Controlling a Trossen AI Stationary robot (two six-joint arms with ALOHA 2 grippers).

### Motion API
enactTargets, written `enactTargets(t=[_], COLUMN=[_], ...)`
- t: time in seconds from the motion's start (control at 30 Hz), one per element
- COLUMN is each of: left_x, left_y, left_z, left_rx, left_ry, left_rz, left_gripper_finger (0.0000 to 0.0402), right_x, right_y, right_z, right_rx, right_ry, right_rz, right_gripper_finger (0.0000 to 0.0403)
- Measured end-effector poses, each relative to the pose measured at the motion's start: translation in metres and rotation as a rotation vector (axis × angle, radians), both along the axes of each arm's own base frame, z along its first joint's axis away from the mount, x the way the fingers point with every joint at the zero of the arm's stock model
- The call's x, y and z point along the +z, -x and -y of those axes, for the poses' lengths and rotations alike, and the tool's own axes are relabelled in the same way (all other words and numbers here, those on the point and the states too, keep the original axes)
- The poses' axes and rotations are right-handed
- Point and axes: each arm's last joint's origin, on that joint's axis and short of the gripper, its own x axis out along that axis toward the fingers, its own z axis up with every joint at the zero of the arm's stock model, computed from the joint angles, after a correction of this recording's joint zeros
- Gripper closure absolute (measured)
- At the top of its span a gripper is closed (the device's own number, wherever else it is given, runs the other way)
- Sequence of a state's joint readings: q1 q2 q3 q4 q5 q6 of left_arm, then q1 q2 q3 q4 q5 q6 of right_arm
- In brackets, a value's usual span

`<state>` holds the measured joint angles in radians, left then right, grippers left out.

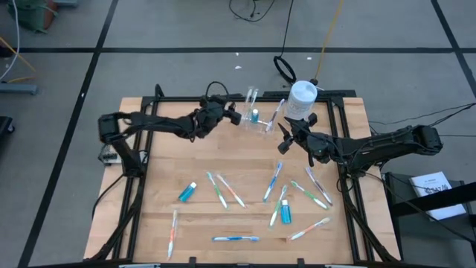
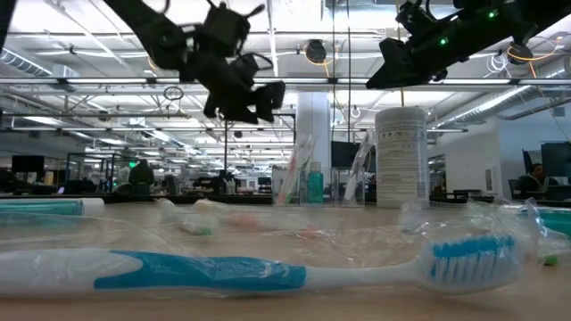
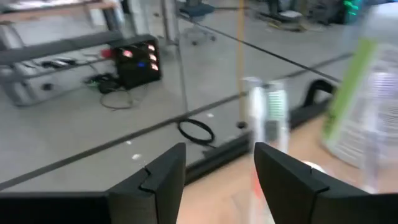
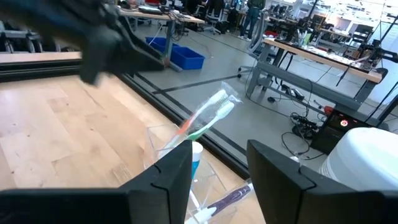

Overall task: Pick & Place toothbrushing station
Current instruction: Put the blue mouthwash into the transparent organizer

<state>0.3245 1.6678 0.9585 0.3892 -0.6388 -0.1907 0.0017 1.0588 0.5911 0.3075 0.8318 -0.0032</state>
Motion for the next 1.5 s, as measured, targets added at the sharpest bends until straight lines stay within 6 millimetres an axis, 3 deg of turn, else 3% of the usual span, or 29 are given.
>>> enactTargets(t=[0.17,0.4,0.7,0.9,1.2,1.5], left_x=[0.038,0.085,0.108,0.090,0.028,-0.020], left_y=[0.029,0.099,0.171,0.179,0.165,0.161], left_z=[0.027,0.069,0.106,0.124,0.149,0.160], left_rx=[-0.223,-0.493,-0.605,-0.653,-0.613,-0.613], left_ry=[0.081,0.264,0.418,0.506,0.752,0.827], left_rz=[-0.100,-0.158,-0.153,-0.172,-0.124,-0.317], left_gripper_finger=[0.0204,0.0204,0.0204,0.0204,0.0204,0.0204], right_x=[0.000,0.000,0.002,0.002,-0.001,-0.003], right_y=[0.000,-0.001,-0.007,-0.009,-0.008,-0.008], right_z=[0.000,-0.001,-0.009,-0.013,-0.014,-0.013], right_rx=[-0.008,0.025,0.359,0.502,0.493,0.488], right_ry=[-0.031,-0.043,-0.134,-0.211,-0.295,-0.302], right_rz=[0.035,0.039,0.075,0.102,0.113,0.095], right_gripper_finger=[0.0257,0.0258,0.0262,0.0262,0.0261,0.0261])
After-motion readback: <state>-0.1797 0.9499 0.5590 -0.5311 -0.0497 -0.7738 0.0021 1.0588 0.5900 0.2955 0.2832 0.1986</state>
